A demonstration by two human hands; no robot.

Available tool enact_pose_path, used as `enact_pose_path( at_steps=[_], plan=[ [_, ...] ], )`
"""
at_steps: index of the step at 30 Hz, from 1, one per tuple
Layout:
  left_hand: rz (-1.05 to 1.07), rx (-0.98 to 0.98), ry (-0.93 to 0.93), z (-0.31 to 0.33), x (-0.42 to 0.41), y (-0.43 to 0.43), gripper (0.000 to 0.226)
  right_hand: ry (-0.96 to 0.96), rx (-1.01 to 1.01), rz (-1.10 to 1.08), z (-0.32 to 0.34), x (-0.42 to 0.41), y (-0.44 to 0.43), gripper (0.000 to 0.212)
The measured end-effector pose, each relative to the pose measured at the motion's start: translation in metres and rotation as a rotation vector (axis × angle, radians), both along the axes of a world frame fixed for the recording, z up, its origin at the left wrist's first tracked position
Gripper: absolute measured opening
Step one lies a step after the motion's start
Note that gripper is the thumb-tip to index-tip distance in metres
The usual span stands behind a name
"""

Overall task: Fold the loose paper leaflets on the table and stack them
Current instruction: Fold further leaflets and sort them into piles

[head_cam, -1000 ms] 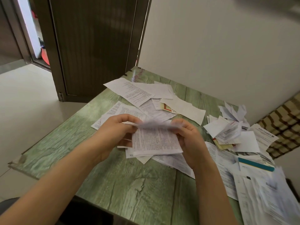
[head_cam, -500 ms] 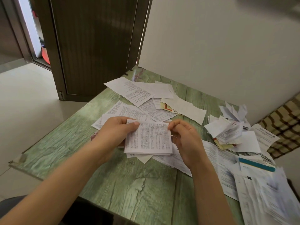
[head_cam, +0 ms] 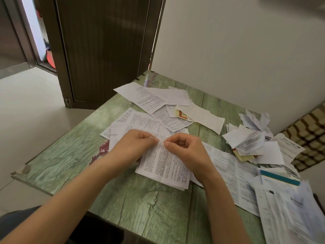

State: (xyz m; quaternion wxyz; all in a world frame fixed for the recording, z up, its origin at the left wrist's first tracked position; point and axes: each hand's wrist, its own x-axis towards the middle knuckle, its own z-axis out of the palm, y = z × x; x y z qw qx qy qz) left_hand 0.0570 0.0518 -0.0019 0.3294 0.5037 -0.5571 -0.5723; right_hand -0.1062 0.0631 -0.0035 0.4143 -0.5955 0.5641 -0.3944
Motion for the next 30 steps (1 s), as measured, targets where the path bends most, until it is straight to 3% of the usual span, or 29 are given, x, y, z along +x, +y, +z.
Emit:
enact_pose_path(
  at_steps=[3, 11, 15, 18, 23, 30],
  plan=[
    [-0.050, -0.030, -0.057, 0.002, 0.001, -0.003, 0.034, 0.011, 0.003, 0.008, 0.001, -0.002, 0.000, 0.008],
    [-0.036, -0.119, -0.216, 0.013, 0.015, -0.003, 0.019, 0.053, 0.024, -0.026, 0.002, -0.001, 0.003, 0.010],
    [0.028, -0.050, -0.116, 0.014, 0.021, -0.006, 0.022, -0.047, -0.001, -0.172, 0.006, -0.011, 0.001, 0.009],
    [-0.059, 0.014, -0.087, 0.011, 0.014, 0.001, 0.029, -0.106, -0.017, -0.198, 0.007, -0.014, -0.001, 0.010],
    [-0.138, -0.004, -0.068, 0.003, 0.000, 0.008, 0.016, -0.111, -0.029, -0.193, 0.003, -0.010, -0.001, 0.010],
    [0.083, -0.124, 0.073, 0.002, 0.004, 0.001, 0.005, -0.146, -0.010, -0.150, 0.004, -0.022, -0.002, 0.008]
  ],
)
